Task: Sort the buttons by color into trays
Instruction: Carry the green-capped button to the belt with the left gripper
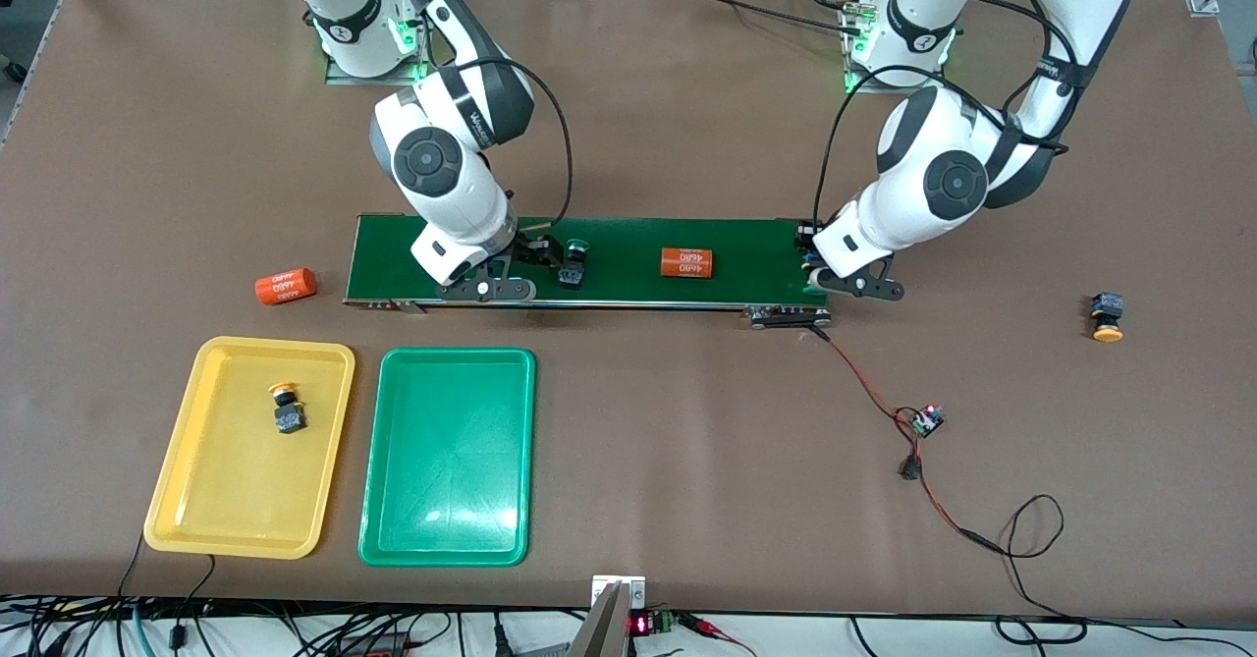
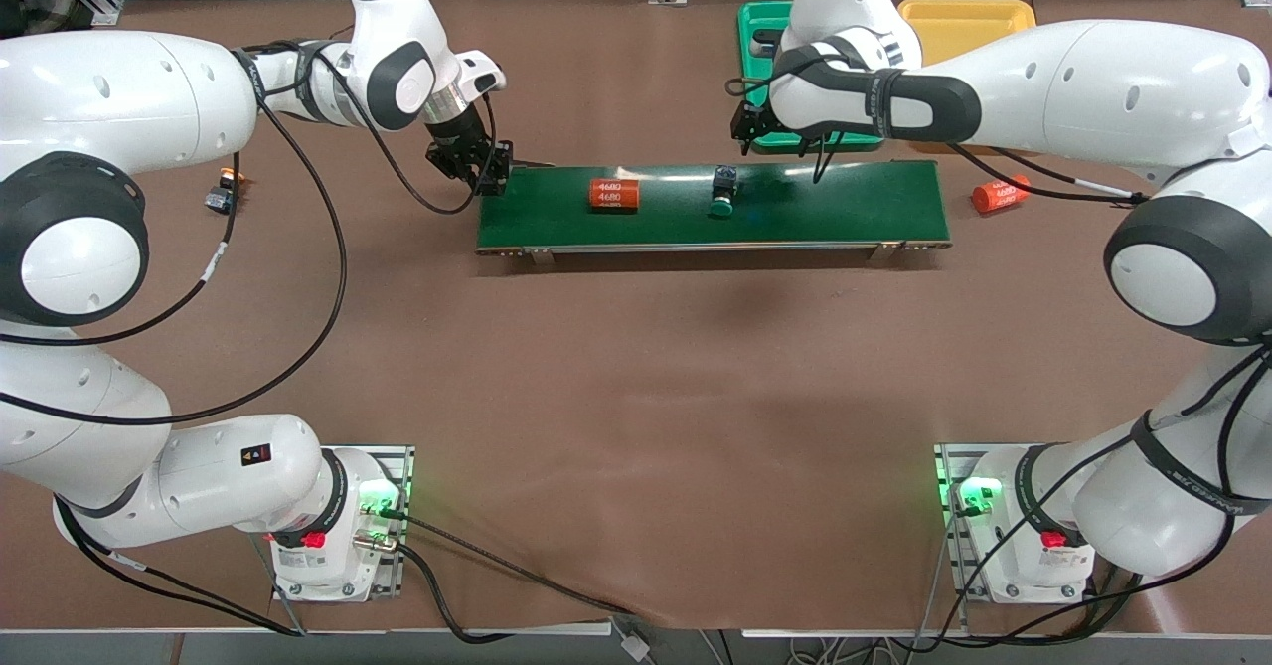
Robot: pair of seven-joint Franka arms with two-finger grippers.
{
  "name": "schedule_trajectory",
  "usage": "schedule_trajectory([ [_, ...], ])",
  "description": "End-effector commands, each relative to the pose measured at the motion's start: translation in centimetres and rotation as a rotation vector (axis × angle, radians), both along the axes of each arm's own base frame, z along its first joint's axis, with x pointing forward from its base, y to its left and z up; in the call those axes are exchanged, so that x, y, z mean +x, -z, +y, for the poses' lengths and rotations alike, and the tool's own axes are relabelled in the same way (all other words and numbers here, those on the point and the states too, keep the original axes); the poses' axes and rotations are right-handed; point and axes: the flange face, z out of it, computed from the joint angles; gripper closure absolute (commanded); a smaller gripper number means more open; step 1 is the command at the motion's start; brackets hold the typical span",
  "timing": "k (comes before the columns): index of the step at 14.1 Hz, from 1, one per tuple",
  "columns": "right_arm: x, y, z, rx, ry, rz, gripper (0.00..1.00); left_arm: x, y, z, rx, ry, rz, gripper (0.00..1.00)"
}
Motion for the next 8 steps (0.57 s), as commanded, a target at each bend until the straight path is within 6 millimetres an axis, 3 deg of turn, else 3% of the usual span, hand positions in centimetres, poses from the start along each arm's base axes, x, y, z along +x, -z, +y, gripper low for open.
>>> schedule_trajectory([
  [1,-1.9,-0.5,-1.0,0.006,-0.027,-0.032,0.00,-1.5,-0.1,0.1,0.007,-0.014,-0.030,1.00],
  [8,-2.1,0.8,-0.8,0.002,-0.010,-0.018,0.00,-2.6,1.5,-0.4,-0.007,-0.003,-0.068,1.00],
])
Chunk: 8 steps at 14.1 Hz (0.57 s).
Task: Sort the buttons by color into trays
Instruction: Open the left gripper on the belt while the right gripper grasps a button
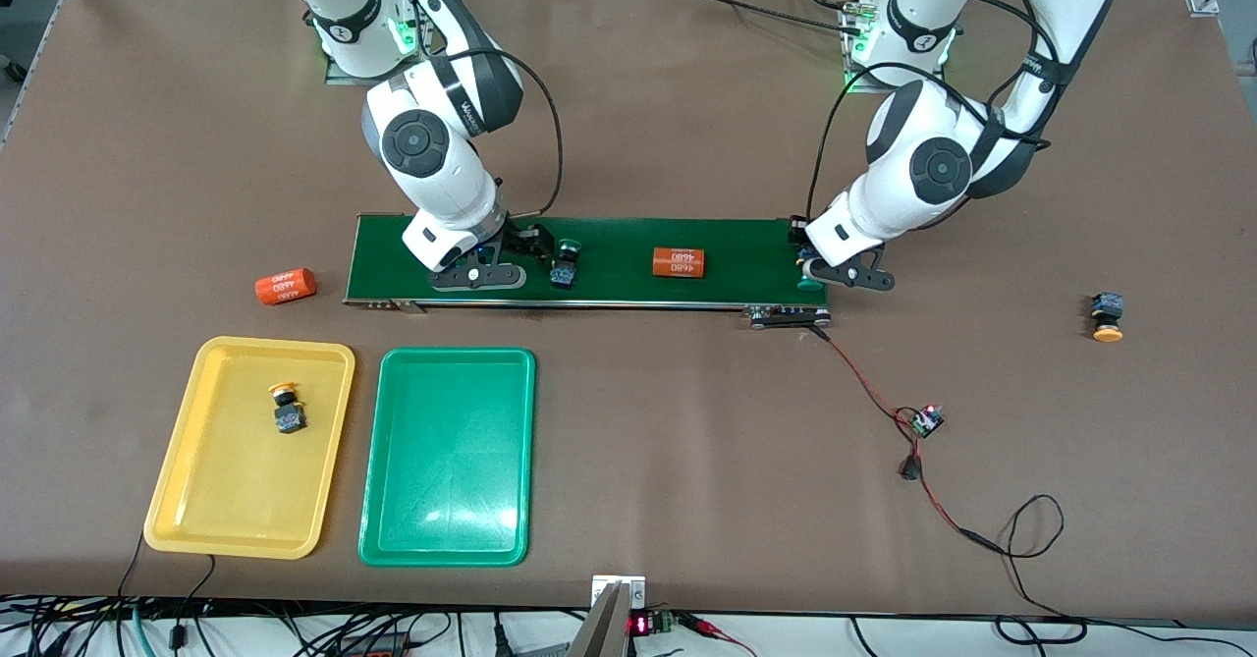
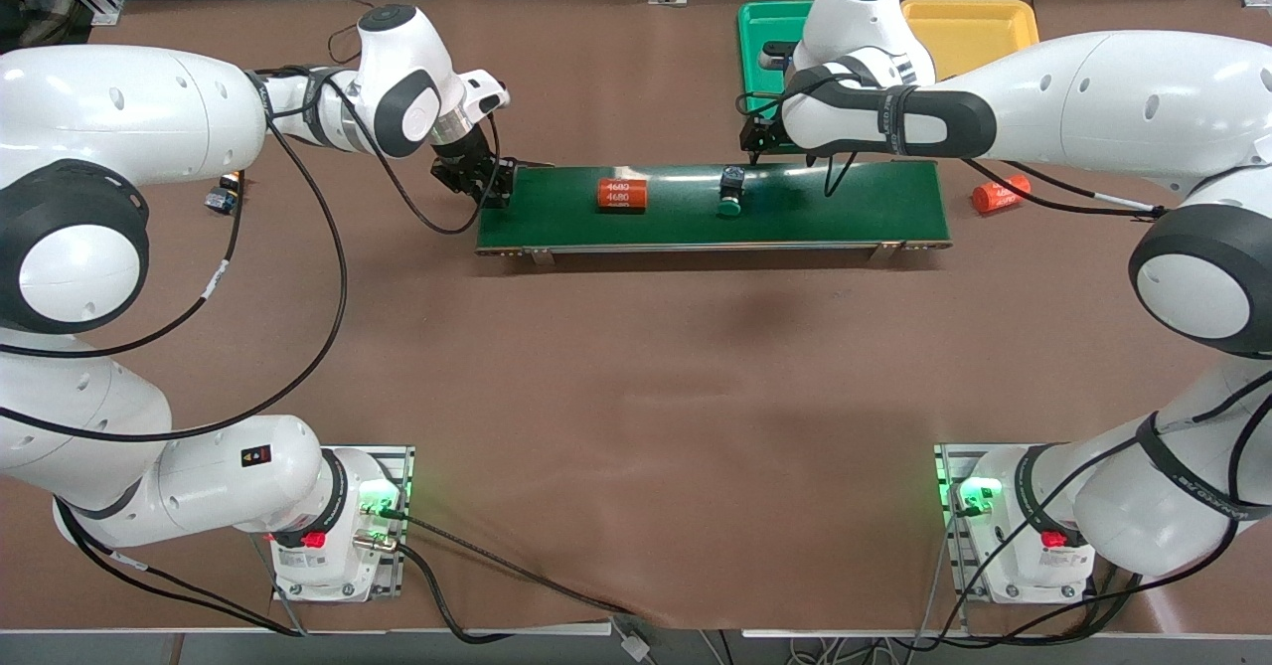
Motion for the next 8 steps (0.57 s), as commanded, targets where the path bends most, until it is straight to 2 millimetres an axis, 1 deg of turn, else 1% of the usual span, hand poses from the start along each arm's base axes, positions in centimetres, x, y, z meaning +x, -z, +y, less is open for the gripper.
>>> schedule_trajectory([
  [1,-0.5,0.5,0.1,0.003,0.001,-0.013,0.00,-0.9,-0.2,-0.1,-0.004,0.000,-0.022,1.00],
  [5,-0.2,2.2,0.4,-0.002,0.035,-0.008,0.00,-0.9,0.5,-0.1,-0.010,0.002,-0.012,1.00],
  [8,0.0,2.7,0.3,0.001,0.039,-0.013,0.00,-1.2,1.1,-0.1,-0.013,0.000,-0.009,1.00],
])
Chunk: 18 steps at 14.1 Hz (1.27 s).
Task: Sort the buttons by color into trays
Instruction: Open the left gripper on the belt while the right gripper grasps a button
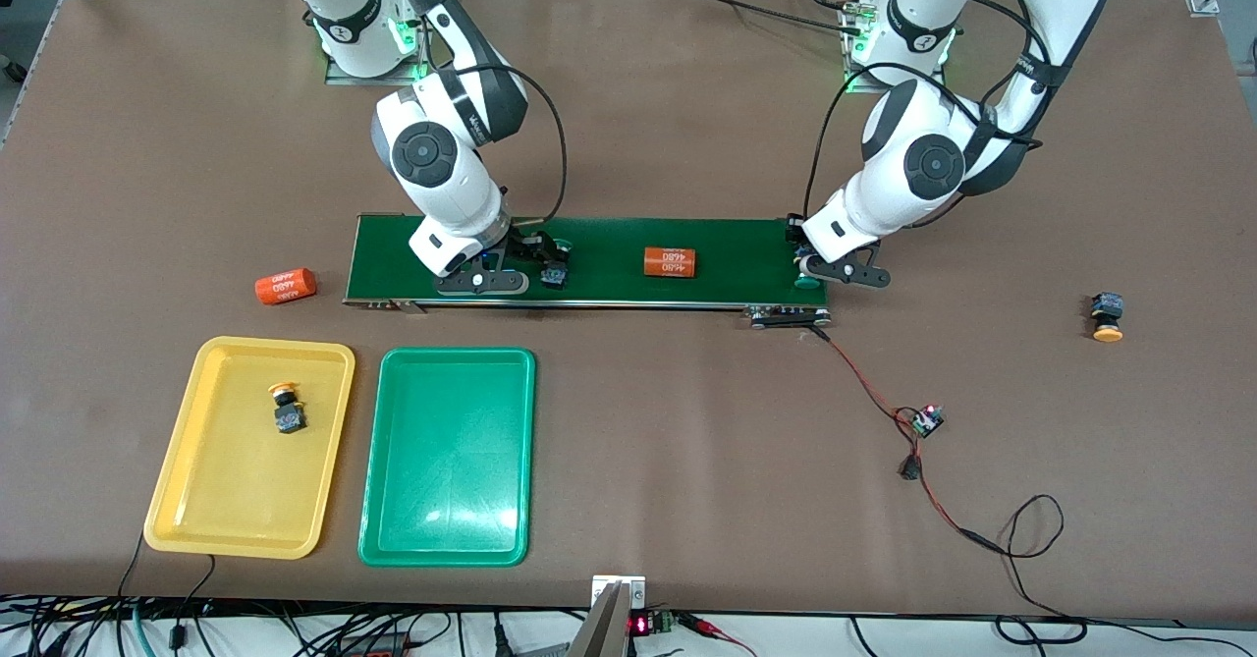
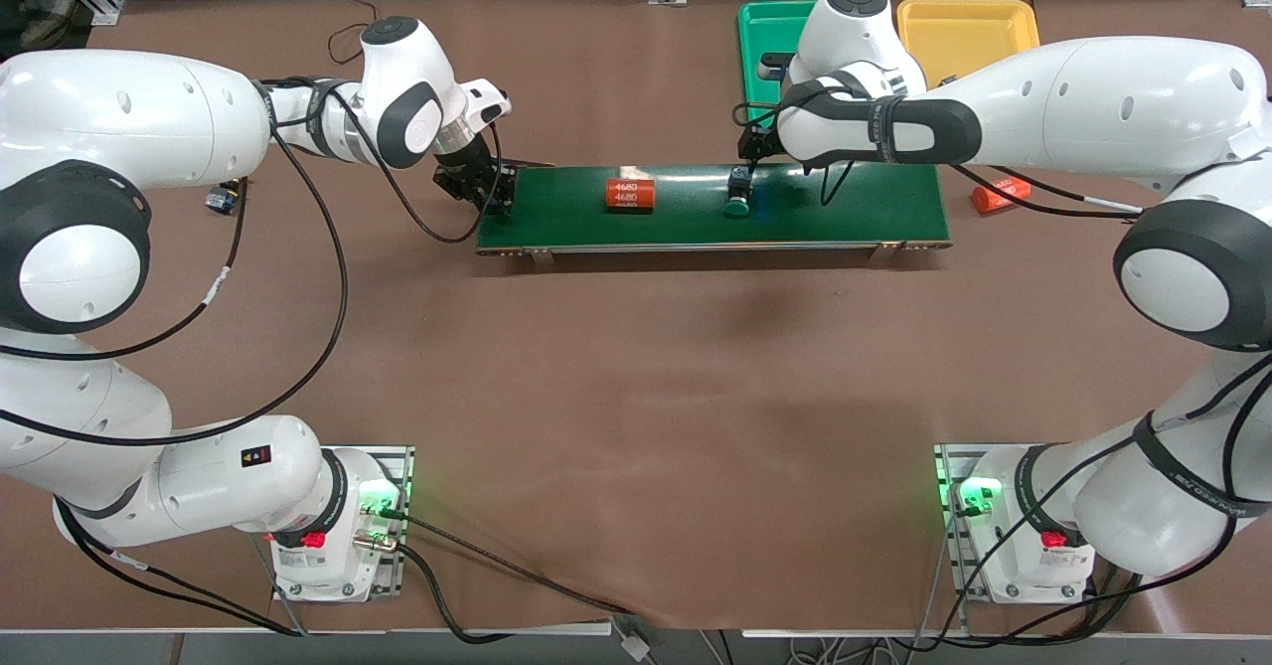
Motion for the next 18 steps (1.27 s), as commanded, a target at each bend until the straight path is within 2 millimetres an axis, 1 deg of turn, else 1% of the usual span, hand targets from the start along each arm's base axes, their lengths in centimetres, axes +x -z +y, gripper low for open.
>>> schedule_trajectory([
  [1,-0.1,0.1,0.3,0.004,0.016,-0.011,0.00,-0.5,0.3,-0.1,-0.015,-0.002,-0.009,1.00],
  [5,0.0,0.0,0.2,0.005,0.021,-0.008,0.00,-0.3,0.9,-0.2,-0.026,-0.003,-0.014,1.00],
  [6,0.0,0.0,0.2,0.006,0.023,-0.009,0.00,-0.3,1.0,-0.2,-0.025,0.003,-0.015,0.88],
  [7,0.0,0.0,0.2,0.007,0.024,-0.008,0.00,-0.1,0.9,-0.3,-0.028,0.007,-0.019,0.47],
  [8,0.0,0.1,0.2,0.006,0.022,-0.009,0.00,-0.1,0.6,-0.2,-0.025,0.011,-0.024,0.00],
  [10,0.0,0.2,0.2,0.006,0.022,-0.007,0.00,0.0,-0.9,-0.1,-0.011,0.013,-0.043,0.00],
  [12,0.0,0.5,0.2,0.003,0.023,-0.004,0.00,0.0,-2.8,0.0,0.009,0.009,-0.048,0.00],
  [13,0.0,0.6,0.2,0.003,0.023,-0.004,0.00,0.5,-4.2,0.4,0.019,0.003,-0.054,0.00],
  [14,0.0,0.6,0.2,0.003,0.021,-0.004,0.00,1.3,-5.8,1.3,0.031,-0.014,-0.035,0.00],
  [15,0.0,0.9,0.1,0.000,0.023,0.000,0.00,2.8,-7.3,3.5,0.038,-0.053,-0.012,0.00],
  [16,0.0,1.1,0.1,-0.002,0.022,0.000,0.00,4.0,-8.1,6.1,0.040,-0.092,0.005,0.00],
  [17,0.0,1.4,0.0,-0.006,0.021,0.003,0.00,5.3,-9.0,8.7,0.035,-0.139,0.007,0.00],
  [18,0.2,1.7,-0.1,-0.005,0.024,-0.003,0.00,6.5,-9.1,11.5,0.025,-0.194,0.026,0.00],
])
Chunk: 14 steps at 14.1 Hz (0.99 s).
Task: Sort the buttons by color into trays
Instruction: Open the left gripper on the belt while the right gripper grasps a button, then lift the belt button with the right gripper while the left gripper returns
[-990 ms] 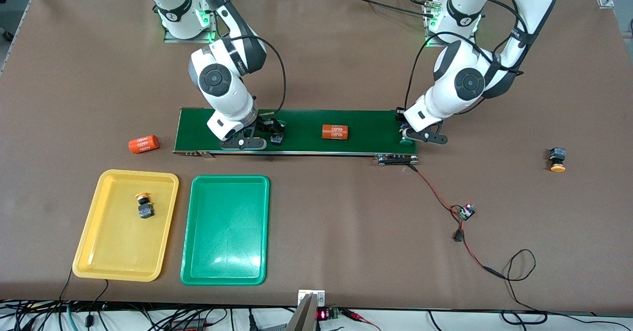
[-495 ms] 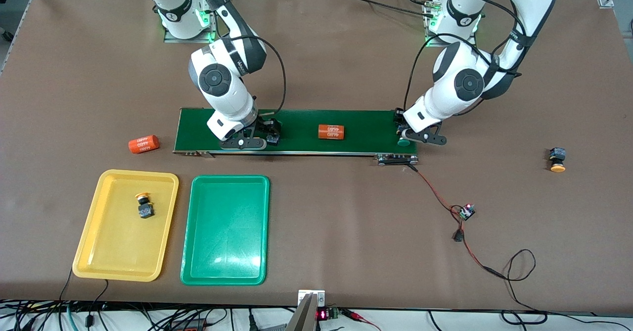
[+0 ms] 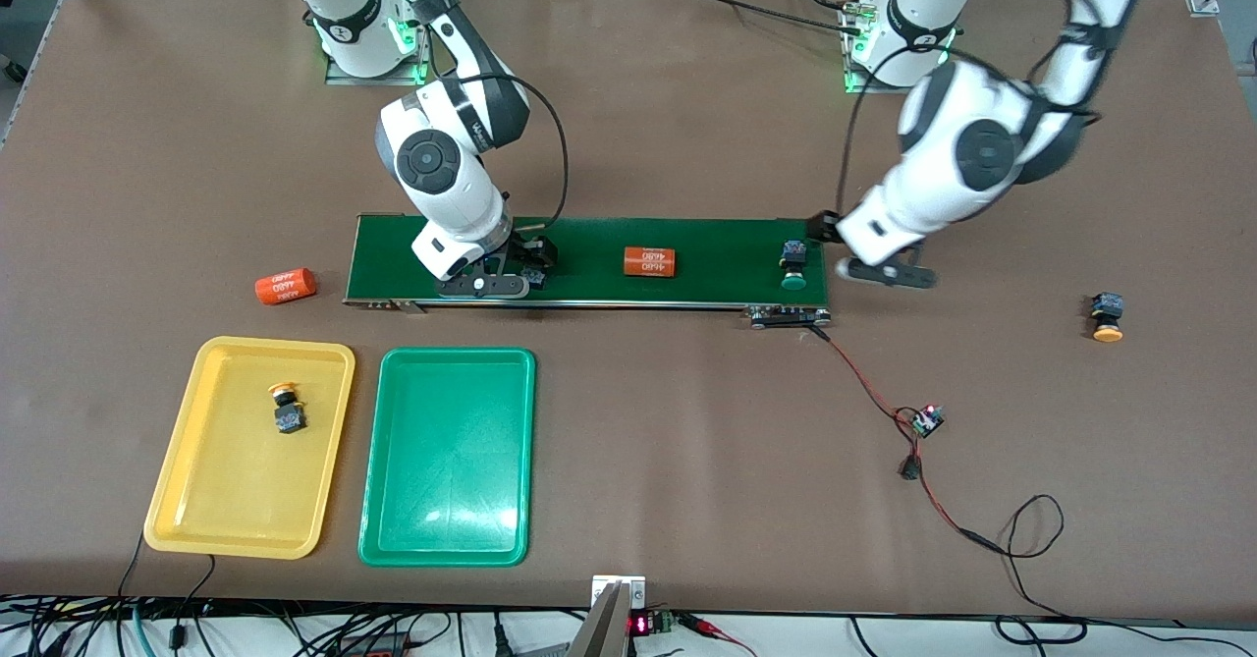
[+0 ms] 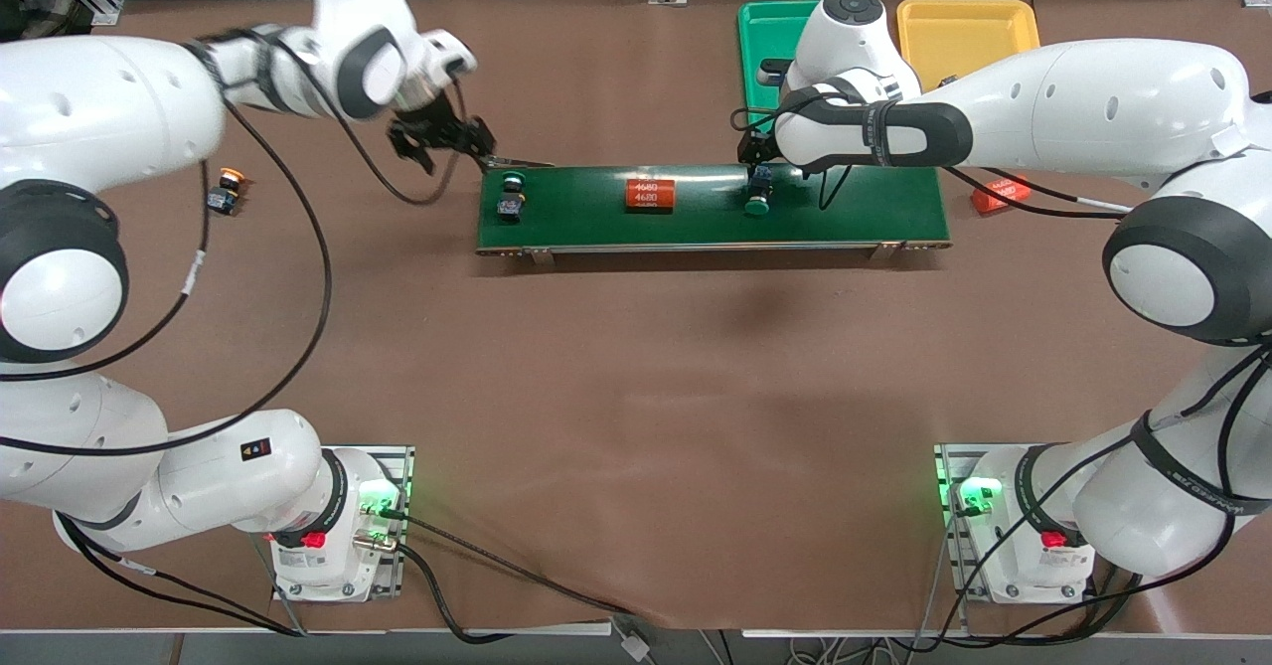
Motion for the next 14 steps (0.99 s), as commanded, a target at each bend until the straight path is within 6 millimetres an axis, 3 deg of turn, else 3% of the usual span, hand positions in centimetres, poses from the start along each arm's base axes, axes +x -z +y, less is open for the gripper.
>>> schedule_trajectory([
  [1,0.2,0.5,0.0,0.005,0.013,-0.018,0.00,3.2,-1.3,6.7,-0.038,-0.113,0.045,0.00],
  [6,0.5,1.9,-0.5,-0.006,0.018,-0.011,0.00,6.5,0.6,18.4,-0.007,-0.225,0.050,0.00],
  [7,0.6,2.2,-0.6,-0.009,0.014,-0.010,0.04,7.0,1.4,20.8,0.009,-0.236,0.050,0.00],
  [9,0.7,2.3,-0.7,-0.009,0.013,-0.012,0.26,6.9,4.0,27.4,0.007,-0.282,0.070,0.00],
  [10,0.7,2.3,-0.8,-0.010,0.014,-0.011,0.39,7.0,5.2,29.4,-0.010,-0.284,0.076,0.00],
  [12,0.8,2.3,-1.0,-0.011,0.015,-0.012,0.55,6.8,7.2,34.2,0.000,-0.303,0.083,0.00],
  [14,1.0,2.3,-1.3,-0.016,0.018,-0.011,0.69,6.7,8.3,36.9,-0.012,-0.243,0.074,0.00],
])
